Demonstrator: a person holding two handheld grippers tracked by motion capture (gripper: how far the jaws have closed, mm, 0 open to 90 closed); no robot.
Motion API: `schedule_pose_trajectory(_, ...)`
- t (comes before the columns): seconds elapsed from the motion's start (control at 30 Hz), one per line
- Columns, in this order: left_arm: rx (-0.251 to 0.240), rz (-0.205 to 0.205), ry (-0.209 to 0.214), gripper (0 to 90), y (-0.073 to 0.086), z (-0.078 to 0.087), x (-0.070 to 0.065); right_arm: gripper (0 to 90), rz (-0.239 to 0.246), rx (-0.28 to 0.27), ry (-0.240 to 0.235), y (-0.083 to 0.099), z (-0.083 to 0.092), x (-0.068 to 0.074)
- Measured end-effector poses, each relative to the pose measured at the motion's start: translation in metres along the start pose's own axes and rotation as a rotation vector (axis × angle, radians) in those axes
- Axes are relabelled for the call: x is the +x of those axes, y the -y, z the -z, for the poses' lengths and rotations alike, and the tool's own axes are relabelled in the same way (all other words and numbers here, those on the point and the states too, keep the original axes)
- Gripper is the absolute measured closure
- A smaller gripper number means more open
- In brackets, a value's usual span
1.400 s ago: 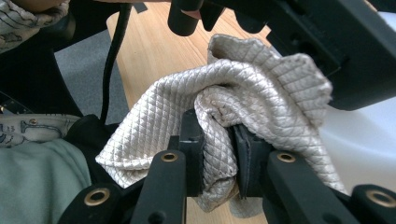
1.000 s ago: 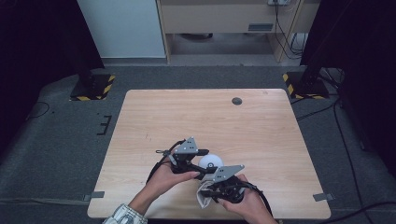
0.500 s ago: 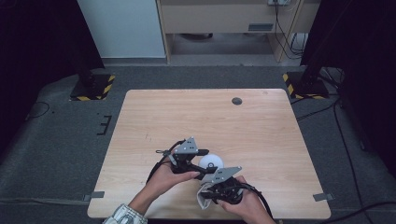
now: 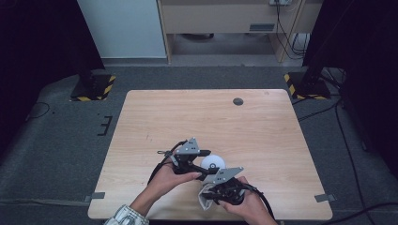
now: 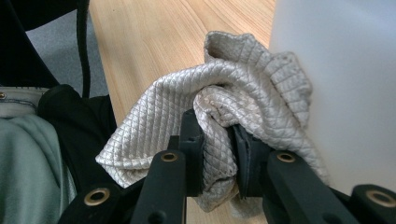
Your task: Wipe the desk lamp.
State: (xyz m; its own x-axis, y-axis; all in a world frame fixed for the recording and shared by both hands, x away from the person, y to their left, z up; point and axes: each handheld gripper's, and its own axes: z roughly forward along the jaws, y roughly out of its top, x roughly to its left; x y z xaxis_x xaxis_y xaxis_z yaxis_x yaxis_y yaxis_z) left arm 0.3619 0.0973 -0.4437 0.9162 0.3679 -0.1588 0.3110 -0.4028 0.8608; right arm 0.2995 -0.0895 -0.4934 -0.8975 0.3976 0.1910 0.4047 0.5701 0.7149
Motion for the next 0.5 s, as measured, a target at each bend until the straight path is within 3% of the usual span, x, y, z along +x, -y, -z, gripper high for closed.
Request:
schedule_pose_trajectory(0.4,-0.001,0.011,-0.007,25.7,-0.002,-0.004,0.003,75.4,-0.012,-0.007,0.014,0.001,0.006,-0.005)
schedule_pose_trajectory(0.5,-0.001,0.009,-0.006,25.7,-0.002,-0.004,0.004,75.2,-0.019,-0.030,0.014,0.000,0.012,-0.004)
